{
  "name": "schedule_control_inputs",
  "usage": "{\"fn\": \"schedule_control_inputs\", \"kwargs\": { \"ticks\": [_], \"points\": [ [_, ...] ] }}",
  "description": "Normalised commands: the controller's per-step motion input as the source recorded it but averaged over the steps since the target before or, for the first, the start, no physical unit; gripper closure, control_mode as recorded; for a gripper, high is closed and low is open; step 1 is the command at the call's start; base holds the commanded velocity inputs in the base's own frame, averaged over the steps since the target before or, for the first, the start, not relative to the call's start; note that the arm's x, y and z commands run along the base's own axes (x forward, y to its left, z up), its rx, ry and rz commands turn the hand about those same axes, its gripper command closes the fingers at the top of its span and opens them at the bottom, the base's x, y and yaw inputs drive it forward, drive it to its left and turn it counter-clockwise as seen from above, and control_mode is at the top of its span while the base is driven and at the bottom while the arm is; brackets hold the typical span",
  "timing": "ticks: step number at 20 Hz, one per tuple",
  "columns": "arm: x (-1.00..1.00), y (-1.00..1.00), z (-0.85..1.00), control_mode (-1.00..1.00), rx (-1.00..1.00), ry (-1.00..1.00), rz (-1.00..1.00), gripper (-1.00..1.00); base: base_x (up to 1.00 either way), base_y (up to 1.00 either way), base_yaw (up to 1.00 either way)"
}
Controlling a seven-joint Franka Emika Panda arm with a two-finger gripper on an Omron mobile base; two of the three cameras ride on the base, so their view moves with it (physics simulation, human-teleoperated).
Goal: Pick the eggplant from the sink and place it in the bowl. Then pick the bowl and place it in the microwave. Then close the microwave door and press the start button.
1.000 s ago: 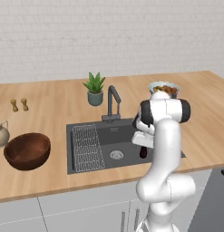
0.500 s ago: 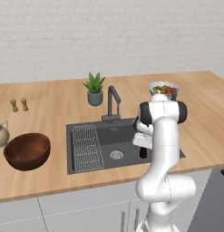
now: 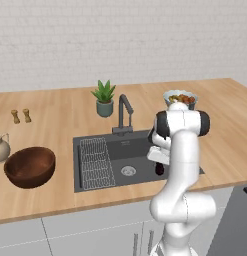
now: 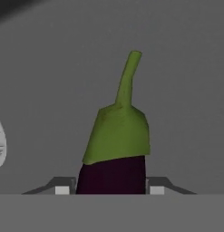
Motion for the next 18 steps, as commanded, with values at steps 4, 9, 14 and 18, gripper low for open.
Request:
{"fn": "schedule_control_inputs", "kwargs": {
  "ticks": [4,9,14,18],
  "points": [
    [-0.81,0.00,0.97,-1.00,0.00,-0.10,0.00,1.00,0.00,0.00,0.00],
    [-0.47,0.00,1.00,-1.00,0.02,-0.06,0.00,1.00,0.00,0.00,0.00],
    [-0.41,0.00,1.00,-1.00,0.01,-0.02,0.00,1.00,0.00,0.00,0.00],
    [-0.45,0.00,1.00,-1.00,0.02,0.00,0.00,1.00,0.00,0.00,0.00]
  ]
}}
